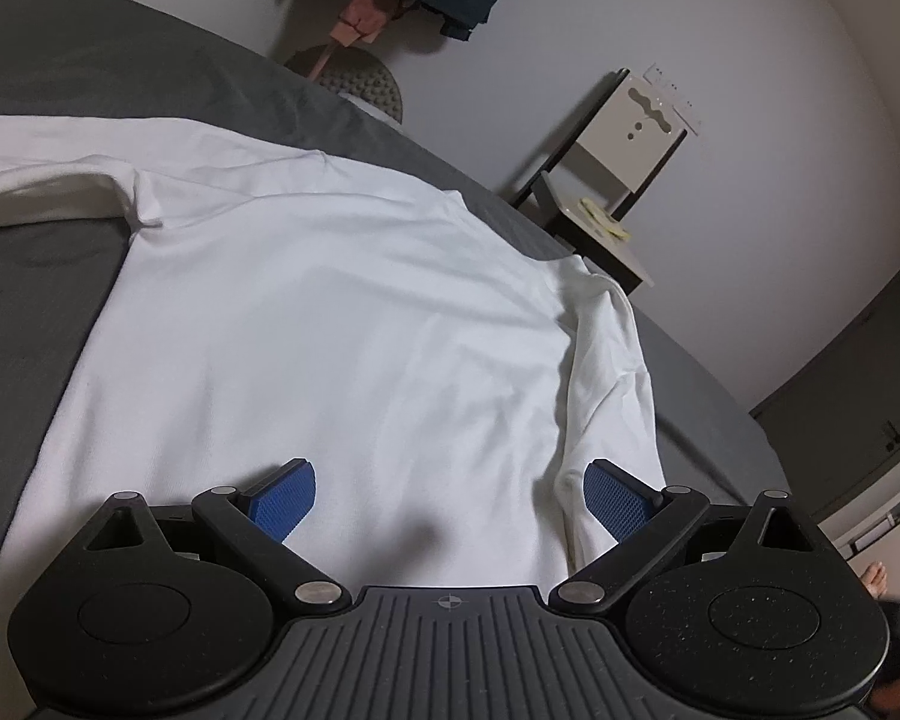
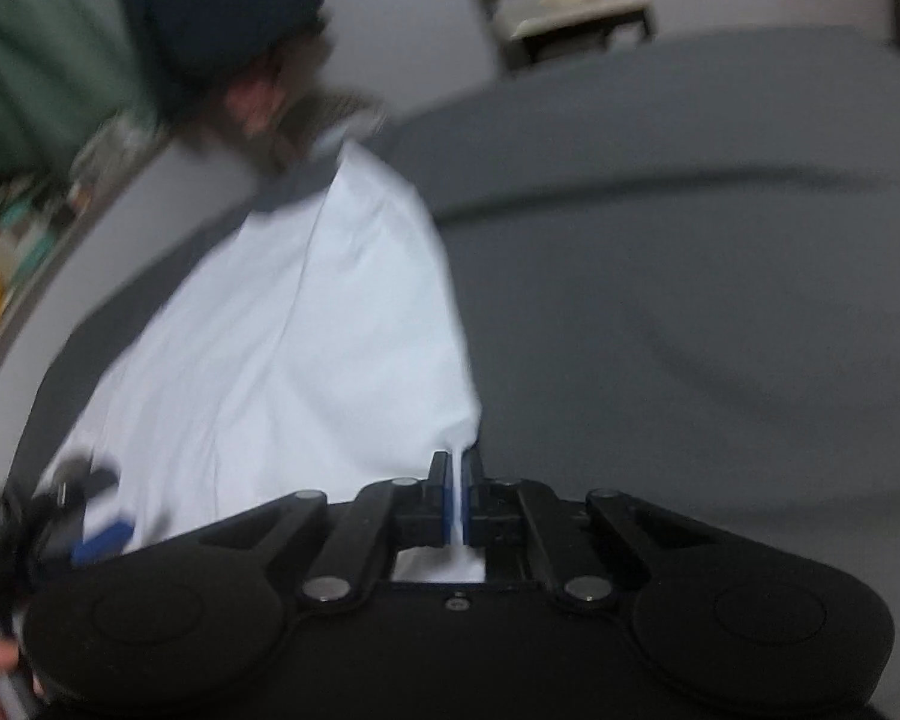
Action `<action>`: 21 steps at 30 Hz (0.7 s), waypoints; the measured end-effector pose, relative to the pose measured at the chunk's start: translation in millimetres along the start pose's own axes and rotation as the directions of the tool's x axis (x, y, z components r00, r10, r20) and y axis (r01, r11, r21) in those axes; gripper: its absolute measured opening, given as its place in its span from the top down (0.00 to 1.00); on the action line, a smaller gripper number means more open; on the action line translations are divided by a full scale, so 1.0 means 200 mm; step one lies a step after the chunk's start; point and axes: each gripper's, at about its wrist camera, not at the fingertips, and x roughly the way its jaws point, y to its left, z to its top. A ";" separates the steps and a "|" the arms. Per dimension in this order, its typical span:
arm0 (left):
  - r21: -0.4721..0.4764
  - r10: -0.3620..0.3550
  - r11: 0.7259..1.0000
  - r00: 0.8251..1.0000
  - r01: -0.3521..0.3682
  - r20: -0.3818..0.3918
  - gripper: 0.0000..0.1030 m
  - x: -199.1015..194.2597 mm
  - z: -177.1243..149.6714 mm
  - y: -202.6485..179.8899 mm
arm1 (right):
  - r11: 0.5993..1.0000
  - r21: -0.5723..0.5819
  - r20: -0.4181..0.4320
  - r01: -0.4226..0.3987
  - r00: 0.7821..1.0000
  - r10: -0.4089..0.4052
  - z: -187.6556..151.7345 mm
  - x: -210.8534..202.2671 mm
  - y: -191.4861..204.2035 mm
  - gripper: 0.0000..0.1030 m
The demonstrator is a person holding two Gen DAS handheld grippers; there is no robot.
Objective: Fold clothes
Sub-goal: 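Grasp the shirt hem with the right gripper and pull it outward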
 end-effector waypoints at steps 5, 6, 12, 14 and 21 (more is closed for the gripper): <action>0.028 -0.019 0.999 1.000 0.019 -0.006 0.06 0.01 -0.01 -0.01 | 0.967 -0.082 0.176 0.241 0.959 -0.224 0.28 -0.11 -0.08 0.97; 0.039 -0.020 0.999 1.000 0.020 -0.008 0.06 0.01 -0.02 -0.02 | 0.950 -0.107 0.184 0.295 0.944 -0.272 0.35 -0.11 -0.09 0.97; 0.125 -0.018 0.992 1.000 0.020 -0.016 0.06 0.03 -0.04 -0.06 | 0.866 -0.170 0.171 0.470 0.880 -0.444 0.72 0.11 -0.27 0.97; 0.160 -0.017 0.987 1.000 0.019 -0.016 0.06 0.04 -0.05 -0.07 | 0.881 -0.148 0.116 0.449 0.893 -0.435 0.77 0.22 -0.33 0.97; 0.265 0.002 0.964 1.000 0.002 -0.012 0.06 0.04 -0.08 -0.12 | 0.866 -0.121 0.036 0.486 0.874 -0.485 0.80 0.47 -0.45 0.97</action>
